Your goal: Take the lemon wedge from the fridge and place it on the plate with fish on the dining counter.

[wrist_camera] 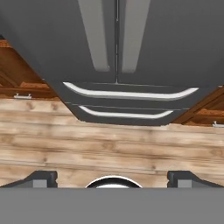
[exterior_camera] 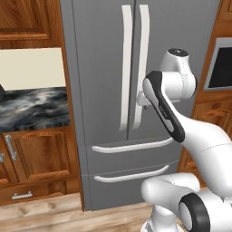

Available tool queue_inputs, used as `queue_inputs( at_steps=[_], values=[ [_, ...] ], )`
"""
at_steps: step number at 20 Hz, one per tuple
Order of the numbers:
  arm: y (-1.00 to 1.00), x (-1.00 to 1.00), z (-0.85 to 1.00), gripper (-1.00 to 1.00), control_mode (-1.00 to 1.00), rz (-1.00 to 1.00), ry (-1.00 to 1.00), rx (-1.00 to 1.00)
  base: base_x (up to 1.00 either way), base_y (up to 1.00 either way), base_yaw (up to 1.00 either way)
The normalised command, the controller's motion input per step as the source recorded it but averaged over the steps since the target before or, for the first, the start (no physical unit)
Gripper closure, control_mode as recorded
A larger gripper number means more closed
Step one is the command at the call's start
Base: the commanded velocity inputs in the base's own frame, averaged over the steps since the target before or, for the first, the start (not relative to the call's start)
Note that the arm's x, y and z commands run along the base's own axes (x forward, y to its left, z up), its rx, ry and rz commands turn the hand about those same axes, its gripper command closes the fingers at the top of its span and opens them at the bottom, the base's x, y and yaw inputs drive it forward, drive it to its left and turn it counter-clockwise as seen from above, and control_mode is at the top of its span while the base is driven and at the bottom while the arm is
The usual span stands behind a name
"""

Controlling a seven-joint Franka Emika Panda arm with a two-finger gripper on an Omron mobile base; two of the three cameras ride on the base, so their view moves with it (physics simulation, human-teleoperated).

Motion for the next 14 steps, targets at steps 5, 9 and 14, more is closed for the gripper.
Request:
queue_inputs(
  at_steps=[5, 9, 14],
  values=[
    [0.0, 0.0, 0.0, -1.0, 1.0, 0.0, 0.0, 0.0, -0.15, 0.0, 0.0],
    [0.0, 0.0, 0.0, -1.0, -1.0, 0.0, -0.01, 0.0, 0.0, 0.0, 0.0],
    [-0.01, 0.0, 0.24, -1.0, -1.0, 0.0, -0.24, 0.0, 0.0, 0.0, 0.0]
  ],
)
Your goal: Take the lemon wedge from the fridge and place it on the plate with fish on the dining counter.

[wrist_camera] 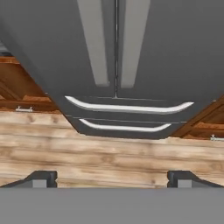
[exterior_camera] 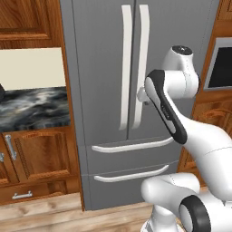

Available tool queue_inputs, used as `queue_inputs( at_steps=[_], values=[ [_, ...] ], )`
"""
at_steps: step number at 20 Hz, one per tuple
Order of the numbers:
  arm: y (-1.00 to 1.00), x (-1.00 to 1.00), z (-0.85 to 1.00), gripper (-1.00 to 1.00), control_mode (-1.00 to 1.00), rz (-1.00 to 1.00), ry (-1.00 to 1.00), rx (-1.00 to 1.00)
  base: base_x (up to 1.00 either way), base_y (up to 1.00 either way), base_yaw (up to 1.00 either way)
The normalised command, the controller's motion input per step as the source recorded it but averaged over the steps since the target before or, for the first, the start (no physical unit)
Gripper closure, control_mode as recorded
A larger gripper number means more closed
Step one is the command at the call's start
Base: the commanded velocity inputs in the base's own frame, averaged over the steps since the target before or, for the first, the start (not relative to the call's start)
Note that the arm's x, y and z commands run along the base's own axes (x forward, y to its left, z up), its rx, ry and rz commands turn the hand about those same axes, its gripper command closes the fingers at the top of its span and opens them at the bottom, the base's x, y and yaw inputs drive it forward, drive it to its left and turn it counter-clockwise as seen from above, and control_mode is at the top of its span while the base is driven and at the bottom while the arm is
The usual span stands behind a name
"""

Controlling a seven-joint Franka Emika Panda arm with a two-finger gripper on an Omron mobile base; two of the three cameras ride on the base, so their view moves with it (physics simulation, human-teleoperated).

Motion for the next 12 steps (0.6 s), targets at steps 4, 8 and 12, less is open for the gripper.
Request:
queue_inputs(
  at_steps=[4, 8, 12],
  values=[
    [-0.03, 0.08, 0.36, -1.0, -1.0, 0.0, -0.51, 0.0, 0.0, 0.0, 0.0],
    [0.0, 0.55, 0.09, -1.0, -1.0, 0.0, -0.33, 0.0, 0.0, 0.0, 0.0],
    [-0.45, 0.5, 0.0, -1.0, -1.0, 0.0, -0.18, 0.01, 0.0, 0.0, 0.0]
  ],
)
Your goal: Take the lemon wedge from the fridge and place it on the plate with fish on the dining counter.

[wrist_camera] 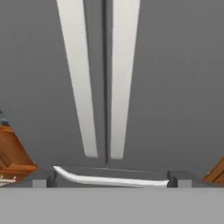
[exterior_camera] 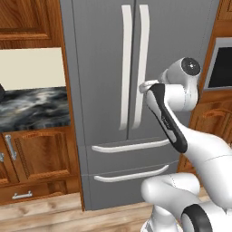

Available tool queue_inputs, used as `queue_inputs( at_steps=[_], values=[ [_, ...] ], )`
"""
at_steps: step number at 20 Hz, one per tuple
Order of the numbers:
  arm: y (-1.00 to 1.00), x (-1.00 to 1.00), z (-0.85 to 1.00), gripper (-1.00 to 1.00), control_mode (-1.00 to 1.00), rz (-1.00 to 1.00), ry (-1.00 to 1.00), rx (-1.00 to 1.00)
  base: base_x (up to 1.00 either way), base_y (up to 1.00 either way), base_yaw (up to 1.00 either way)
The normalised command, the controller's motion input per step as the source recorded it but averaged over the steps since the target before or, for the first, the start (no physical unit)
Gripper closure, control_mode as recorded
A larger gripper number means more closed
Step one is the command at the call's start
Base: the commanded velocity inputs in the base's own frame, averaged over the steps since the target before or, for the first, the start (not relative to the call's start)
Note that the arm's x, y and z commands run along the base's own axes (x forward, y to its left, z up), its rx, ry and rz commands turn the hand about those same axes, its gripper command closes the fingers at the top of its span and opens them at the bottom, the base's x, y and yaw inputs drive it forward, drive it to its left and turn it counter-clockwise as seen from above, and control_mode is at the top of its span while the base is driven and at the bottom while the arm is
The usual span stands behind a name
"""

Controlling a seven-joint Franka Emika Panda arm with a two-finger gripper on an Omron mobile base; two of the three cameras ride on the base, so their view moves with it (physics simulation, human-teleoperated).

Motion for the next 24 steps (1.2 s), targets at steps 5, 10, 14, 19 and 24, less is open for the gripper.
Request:
queue_inputs(
  at_steps=[5, 10, 14, 19, 24],
  values=[
    [-0.08, 0.81, -0.06, -1.0, -1.0, 0.0, -0.03, 0.0, 0.0, 0.0, 0.0],
    [0.06, 0.9, -0.03, -1.0, -1.0, -0.02, 0.02, 0.0, 0.0, 0.0, 0.0],
    [0.08, 0.67, -0.07, -1.0, -1.0, 0.0, 0.08, 0.0, 0.0, 0.0, 0.0],
    [0.0, 0.56, -0.22, -1.0, -1.0, 0.0, 0.05, 0.0, 0.0, 0.0, 0.0],
    [0.0, 0.54, -0.4, -1.0, -1.0, 0.0, -0.01, 0.03, 0.0, 0.0, 0.0]
  ],
)
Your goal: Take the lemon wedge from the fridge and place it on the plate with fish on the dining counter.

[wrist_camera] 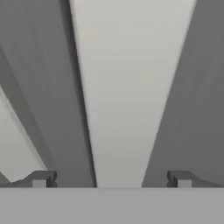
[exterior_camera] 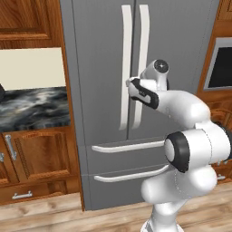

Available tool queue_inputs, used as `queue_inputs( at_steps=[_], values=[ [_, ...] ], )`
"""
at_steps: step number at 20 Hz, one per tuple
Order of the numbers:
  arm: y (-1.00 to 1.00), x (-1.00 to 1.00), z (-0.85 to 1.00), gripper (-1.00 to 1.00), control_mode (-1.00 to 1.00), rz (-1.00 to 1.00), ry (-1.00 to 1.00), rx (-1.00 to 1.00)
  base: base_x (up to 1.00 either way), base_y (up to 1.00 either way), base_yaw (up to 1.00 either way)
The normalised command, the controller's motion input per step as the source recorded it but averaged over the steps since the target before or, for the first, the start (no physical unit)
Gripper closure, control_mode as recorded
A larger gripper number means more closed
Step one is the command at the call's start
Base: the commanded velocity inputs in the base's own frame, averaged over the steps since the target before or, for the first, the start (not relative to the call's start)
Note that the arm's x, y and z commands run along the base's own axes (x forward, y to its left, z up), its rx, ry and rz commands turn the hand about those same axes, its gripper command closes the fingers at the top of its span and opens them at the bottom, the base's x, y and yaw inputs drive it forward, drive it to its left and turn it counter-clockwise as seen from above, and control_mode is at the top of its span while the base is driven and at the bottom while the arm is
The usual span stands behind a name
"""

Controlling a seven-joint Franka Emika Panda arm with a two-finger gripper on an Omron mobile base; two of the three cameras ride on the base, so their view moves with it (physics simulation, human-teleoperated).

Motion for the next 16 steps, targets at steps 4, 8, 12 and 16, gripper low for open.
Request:
queue_inputs(
  at_steps=[4, 8, 12, 16],
  values=[
    [0.0, 0.51, -0.57, -1.0, -1.0, 0.0, -0.06, 0.06, 0.0, 0.0, 0.0],
    [0.0, 0.71, -0.48, -1.0, -1.0, 0.0, -0.07, 0.04, 0.0, 0.0, 0.0],
    [0.0, 0.69, -0.38, 1.0, -1.0, 0.0, -0.08, 0.0, 0.0, 0.0, 0.0],
    [0.0, 0.05, -0.03, 1.0, -1.0, 0.0, 0.06, -0.03, 0.0, 0.0, 0.0]
  ],
)
